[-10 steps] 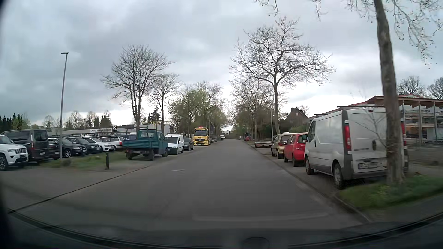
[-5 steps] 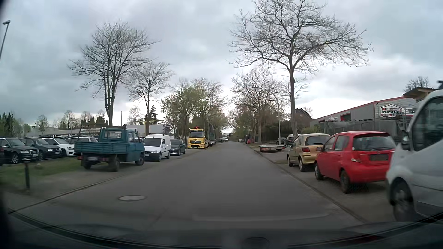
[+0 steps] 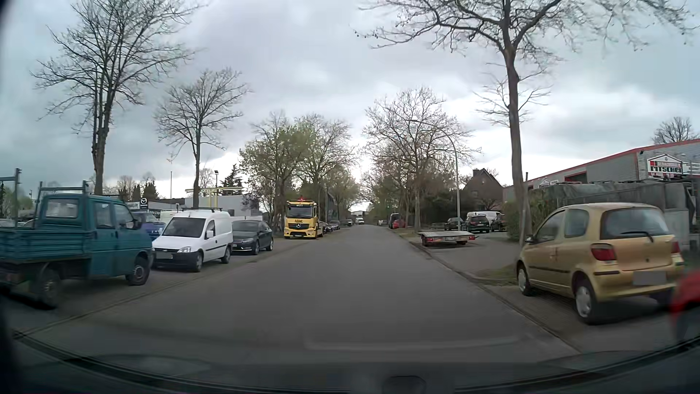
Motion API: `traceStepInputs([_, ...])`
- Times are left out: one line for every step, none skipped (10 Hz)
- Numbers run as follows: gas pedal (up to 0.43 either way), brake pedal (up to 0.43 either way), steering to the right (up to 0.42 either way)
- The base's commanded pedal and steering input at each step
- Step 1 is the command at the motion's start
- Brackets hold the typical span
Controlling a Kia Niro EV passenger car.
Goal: Follow the waypoints while adhering to traffic rules and regulations
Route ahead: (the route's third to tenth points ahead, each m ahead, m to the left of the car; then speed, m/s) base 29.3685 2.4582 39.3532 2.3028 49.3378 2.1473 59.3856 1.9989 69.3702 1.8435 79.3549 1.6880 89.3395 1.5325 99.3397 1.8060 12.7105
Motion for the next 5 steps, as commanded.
traceStepInputs([0.197, 0.0, -0.003])
traceStepInputs([0.197, 0.0, -0.001])
traceStepInputs([0.197, 0.0, 0.001])
traceStepInputs([0.197, 0.0, 0.001])
traceStepInputs([0.189, 0.0, 0.001])
